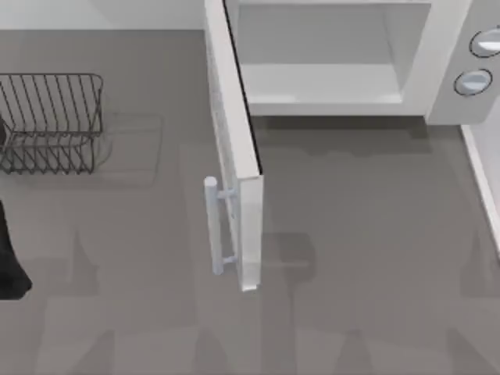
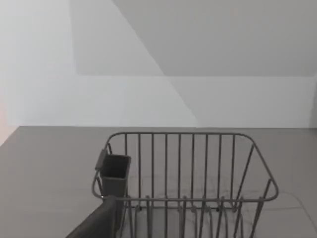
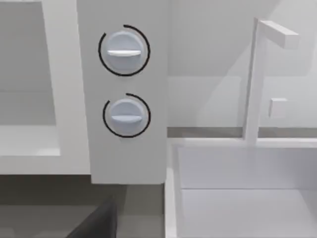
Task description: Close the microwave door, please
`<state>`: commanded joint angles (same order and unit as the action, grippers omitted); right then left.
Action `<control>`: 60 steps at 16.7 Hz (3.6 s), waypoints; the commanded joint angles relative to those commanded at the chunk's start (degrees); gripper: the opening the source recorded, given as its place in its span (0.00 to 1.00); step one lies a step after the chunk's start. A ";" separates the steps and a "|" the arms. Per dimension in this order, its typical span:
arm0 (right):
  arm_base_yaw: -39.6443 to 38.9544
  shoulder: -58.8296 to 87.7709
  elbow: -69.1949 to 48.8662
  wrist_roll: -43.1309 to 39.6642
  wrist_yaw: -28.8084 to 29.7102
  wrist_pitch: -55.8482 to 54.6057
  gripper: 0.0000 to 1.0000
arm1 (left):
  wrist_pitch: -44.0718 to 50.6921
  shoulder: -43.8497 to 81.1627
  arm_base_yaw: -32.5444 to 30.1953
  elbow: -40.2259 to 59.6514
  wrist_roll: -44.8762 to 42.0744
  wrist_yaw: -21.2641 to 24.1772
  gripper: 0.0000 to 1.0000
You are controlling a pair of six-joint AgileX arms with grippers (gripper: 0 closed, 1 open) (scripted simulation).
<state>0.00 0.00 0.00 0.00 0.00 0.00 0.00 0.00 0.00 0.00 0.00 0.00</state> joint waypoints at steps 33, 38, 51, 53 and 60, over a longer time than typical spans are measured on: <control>0.00 0.00 0.00 0.00 0.00 0.00 1.00 | 85.37 103.35 -22.00 115.08 -53.98 25.12 1.00; 0.00 0.00 0.00 0.00 0.00 0.00 1.00 | 85.65 104.25 -22.45 116.82 -54.94 25.67 1.00; 0.00 0.00 0.00 0.00 0.00 0.00 1.00 | 66.66 103.58 -27.71 99.50 -49.44 24.02 1.00; 0.00 0.00 0.00 0.00 0.00 0.00 1.00 | 66.47 103.59 -27.79 99.32 -49.37 24.00 1.00; 0.00 0.00 0.00 0.00 0.00 0.00 1.00 | 66.47 103.59 -27.79 99.32 -49.37 24.00 0.62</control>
<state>0.00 0.00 0.00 0.00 0.00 0.00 66.47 103.59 -27.79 99.32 -49.37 24.00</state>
